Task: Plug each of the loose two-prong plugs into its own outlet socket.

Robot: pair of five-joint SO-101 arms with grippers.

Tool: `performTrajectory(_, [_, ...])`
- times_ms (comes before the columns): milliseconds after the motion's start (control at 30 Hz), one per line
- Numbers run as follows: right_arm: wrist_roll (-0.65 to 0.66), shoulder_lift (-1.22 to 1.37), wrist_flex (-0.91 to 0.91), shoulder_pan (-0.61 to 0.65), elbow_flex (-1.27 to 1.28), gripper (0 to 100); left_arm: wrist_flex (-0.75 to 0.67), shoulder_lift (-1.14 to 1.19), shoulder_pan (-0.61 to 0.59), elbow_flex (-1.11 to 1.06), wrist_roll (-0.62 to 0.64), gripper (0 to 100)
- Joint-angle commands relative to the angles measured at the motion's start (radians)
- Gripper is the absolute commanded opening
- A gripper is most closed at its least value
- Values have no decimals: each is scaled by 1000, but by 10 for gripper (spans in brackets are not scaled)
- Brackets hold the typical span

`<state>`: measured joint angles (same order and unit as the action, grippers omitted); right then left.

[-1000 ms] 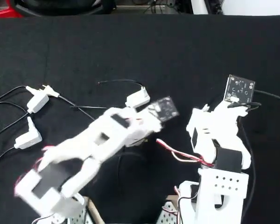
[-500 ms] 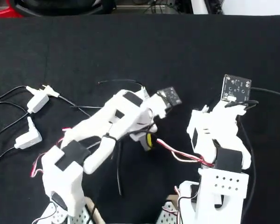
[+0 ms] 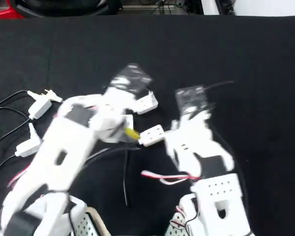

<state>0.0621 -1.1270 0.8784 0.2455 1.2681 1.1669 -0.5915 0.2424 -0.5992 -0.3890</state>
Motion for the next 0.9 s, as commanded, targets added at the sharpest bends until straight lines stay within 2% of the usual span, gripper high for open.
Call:
performTrajectory(0, [49, -5, -264, 72, 131, 11, -63, -178, -191, -156, 9, 378])
performTrajectory(133, [55, -1, -387, 80, 208, 11, -147, -252, -268, -332, -23, 377])
performTrajectory(267, [57, -1, -514, 94, 269, 11, -210, -262, -263, -440, -25, 376])
performTrajectory(400, [98, -4, -672, 101, 367, 11, -236, -270, -263, -460, -15, 375])
performTrajectory(433, [104, -7, -666, 101, 369, 11, -253, -272, -262, -450, 15, 375])
performTrajectory(533, [110, -7, -600, 130, 331, 11, -307, -272, -262, -398, 215, 375])
performTrajectory(667, [112, -7, -529, 210, 288, 11, -324, -272, -131, -308, 387, 375])
performTrajectory(867, [114, -8, -529, 207, 286, 11, -272, -273, 189, -239, 402, 376])
